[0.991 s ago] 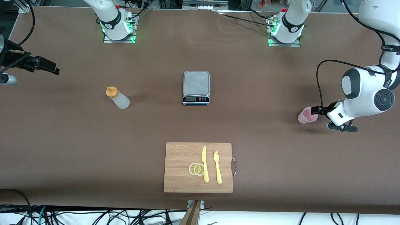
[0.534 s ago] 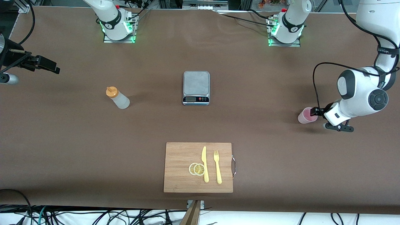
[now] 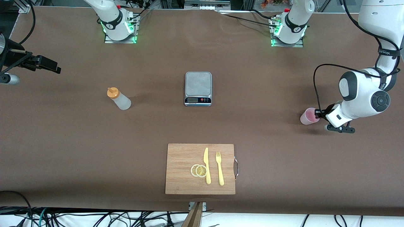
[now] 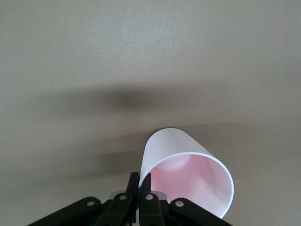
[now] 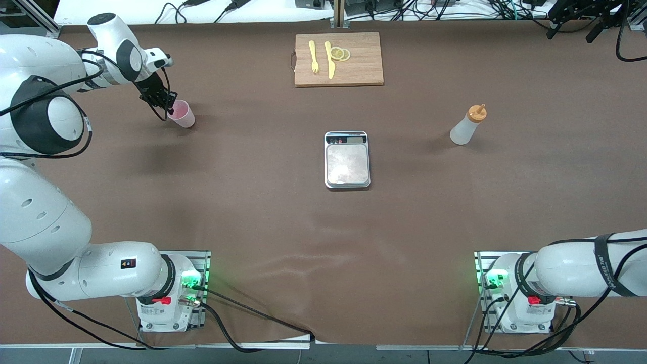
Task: Add sauce to pink cup with both arms
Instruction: 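Grasp the pink cup with the left gripper and lift it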
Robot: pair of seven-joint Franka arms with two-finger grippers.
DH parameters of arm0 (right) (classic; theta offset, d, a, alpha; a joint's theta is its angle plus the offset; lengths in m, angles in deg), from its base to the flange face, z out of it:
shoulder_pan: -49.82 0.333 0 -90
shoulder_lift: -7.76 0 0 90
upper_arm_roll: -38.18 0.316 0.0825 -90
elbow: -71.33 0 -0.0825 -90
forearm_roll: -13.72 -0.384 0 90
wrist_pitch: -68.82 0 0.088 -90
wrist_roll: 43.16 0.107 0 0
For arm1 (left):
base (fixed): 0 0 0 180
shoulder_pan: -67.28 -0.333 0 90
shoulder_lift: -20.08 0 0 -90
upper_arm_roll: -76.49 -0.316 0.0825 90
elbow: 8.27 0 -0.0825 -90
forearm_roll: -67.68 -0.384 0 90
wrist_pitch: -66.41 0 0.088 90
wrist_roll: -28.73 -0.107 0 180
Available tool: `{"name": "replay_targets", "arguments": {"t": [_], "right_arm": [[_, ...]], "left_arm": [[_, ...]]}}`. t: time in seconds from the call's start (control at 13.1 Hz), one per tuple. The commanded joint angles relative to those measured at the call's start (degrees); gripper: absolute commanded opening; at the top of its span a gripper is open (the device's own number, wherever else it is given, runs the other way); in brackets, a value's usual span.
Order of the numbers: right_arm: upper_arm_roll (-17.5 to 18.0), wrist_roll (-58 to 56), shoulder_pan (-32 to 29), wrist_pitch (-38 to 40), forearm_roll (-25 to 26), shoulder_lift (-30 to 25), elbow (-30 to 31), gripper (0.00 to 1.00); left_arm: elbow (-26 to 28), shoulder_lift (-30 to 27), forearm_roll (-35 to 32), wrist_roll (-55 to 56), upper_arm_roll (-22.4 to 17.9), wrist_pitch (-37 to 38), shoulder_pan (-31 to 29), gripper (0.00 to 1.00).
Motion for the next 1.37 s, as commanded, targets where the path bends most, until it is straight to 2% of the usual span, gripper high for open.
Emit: {"name": "replay_targets", "arguments": {"t": [0.0,0.3,0.69,0.99,1.3], "right_arm": [[0.45,0.4,-0.36,1.15,-0.77,-0.45,-0.85,0.99],[0.36,0.31,-0.45,1.15,-0.86,-0.36,-0.85,0.99],[0.1,0.4,-0.45,1.33,-0.86,-0.45,-0.76,0.99],[0.01,0.39,-0.45,1.33,-0.94,-0.36,-0.76,0.99],[0.1,0.4,-0.45,1.33,-0.94,-0.45,-0.76,0.99]], "left_arm": [[-1.85,-1.25,1.37,1.44,-0.14,3.32,1.36,0.0],[-3.79,-4.41,1.37,5.4,0.56,8.95,6.62,0.0],[-4.32,-7.23,5.94,14.7,8.98,10.72,10.58,0.0],[-4.5,-7.5,6.03,29.45,15.23,10.46,17.25,0.0],[-5.11,-6.62,6.12,43.34,15.59,9.06,26.83,0.0]]}}
